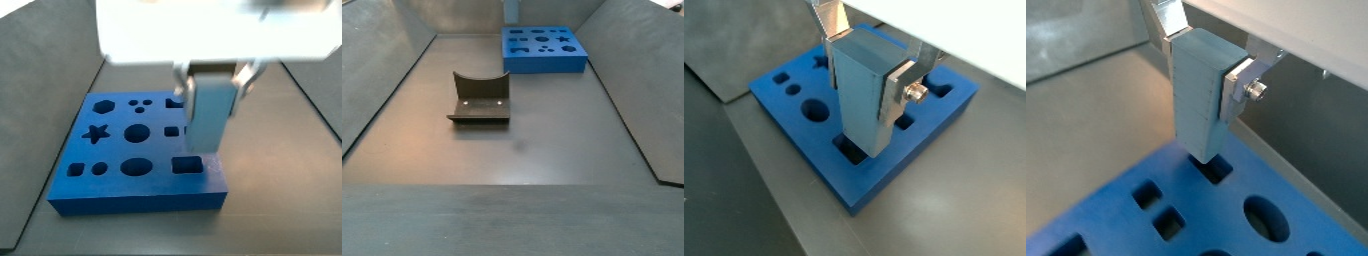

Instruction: Insert the rectangle object.

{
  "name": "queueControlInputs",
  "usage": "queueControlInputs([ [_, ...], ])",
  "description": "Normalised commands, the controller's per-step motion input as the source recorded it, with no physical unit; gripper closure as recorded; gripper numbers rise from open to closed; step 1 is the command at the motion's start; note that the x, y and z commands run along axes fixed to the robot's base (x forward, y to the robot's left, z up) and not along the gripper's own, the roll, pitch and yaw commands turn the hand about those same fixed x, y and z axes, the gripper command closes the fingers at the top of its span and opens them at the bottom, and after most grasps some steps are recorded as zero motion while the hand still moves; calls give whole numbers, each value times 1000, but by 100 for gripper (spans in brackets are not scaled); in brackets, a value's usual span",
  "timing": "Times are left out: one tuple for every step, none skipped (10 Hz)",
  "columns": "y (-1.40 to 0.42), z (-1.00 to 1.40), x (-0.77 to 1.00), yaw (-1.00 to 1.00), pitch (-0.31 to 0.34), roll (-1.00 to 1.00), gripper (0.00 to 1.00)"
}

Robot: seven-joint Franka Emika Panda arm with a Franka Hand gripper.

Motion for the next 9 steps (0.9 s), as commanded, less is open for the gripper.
queueControlInputs([
  [0,-94,-23,100,-79,-9,100],
  [-77,-234,-29,0,-69,21,100],
  [-140,-254,-91,-194,-76,21,100],
  [-177,-337,-160,-231,-76,76,100],
  [-83,-363,-200,-220,-56,156,100],
  [-6,-380,-80,-126,-27,136,100],
  [0,-543,0,0,-34,201,100],
  [0,-814,-237,117,-154,200,100],
  [-197,-1000,-51,114,-54,33,100],
])
